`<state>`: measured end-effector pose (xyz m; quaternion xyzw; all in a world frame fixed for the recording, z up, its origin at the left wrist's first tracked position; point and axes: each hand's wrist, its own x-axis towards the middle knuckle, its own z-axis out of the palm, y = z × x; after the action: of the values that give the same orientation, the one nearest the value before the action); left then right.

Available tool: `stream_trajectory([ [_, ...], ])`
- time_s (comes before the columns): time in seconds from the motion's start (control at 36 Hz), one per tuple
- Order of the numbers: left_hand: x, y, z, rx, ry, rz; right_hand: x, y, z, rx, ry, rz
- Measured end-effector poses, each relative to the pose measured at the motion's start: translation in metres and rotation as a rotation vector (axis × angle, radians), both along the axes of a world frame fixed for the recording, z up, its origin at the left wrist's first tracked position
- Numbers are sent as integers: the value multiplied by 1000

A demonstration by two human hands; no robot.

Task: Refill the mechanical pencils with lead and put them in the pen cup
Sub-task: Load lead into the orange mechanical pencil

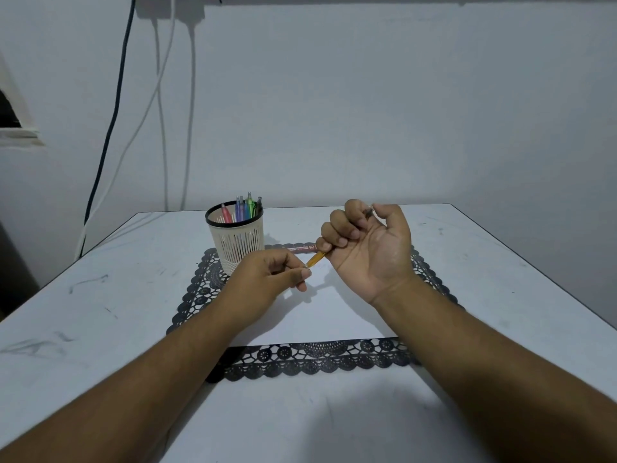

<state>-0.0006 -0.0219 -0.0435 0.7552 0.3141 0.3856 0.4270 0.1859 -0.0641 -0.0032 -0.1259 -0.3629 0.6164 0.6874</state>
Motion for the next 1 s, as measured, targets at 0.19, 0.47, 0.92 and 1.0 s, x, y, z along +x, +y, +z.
stream_trajectory([
  [0.19, 0, 0, 1, 29, 12, 7, 1, 0, 2, 4, -21, 13],
  [0.47, 1, 0, 1, 38, 25, 21, 3, -1, 3, 15, -46, 32],
  [0.92, 3, 4, -3, -15, -54, -17, 5, -1, 3, 57, -47, 58],
  [1.0, 2, 4, -3, -5, -39, -17, 5, -1, 3, 52, -53, 65],
])
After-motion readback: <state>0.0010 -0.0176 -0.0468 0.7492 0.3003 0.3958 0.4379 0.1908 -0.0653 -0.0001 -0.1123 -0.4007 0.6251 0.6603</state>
